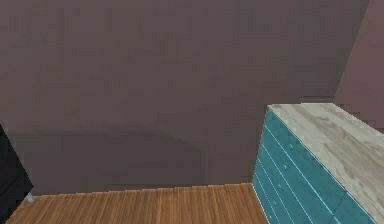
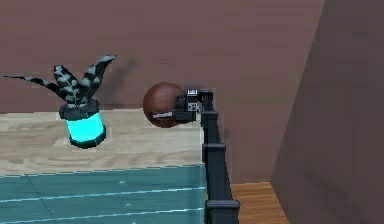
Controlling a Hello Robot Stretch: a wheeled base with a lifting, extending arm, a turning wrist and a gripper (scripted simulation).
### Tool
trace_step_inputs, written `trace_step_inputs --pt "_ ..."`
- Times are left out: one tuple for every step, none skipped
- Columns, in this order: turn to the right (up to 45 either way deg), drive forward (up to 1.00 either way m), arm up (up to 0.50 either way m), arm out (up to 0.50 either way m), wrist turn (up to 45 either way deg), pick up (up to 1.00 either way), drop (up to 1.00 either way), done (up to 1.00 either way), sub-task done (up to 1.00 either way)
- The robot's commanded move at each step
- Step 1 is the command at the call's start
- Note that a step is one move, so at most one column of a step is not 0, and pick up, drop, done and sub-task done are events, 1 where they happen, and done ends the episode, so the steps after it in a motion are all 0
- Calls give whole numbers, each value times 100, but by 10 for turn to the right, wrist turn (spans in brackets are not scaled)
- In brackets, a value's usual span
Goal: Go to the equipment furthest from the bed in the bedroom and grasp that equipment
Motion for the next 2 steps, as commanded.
trace_step_inputs --pt "0 0 10 0 0 0 0 0 0" --pt "0 0 0 0 0 0 0 100 0"
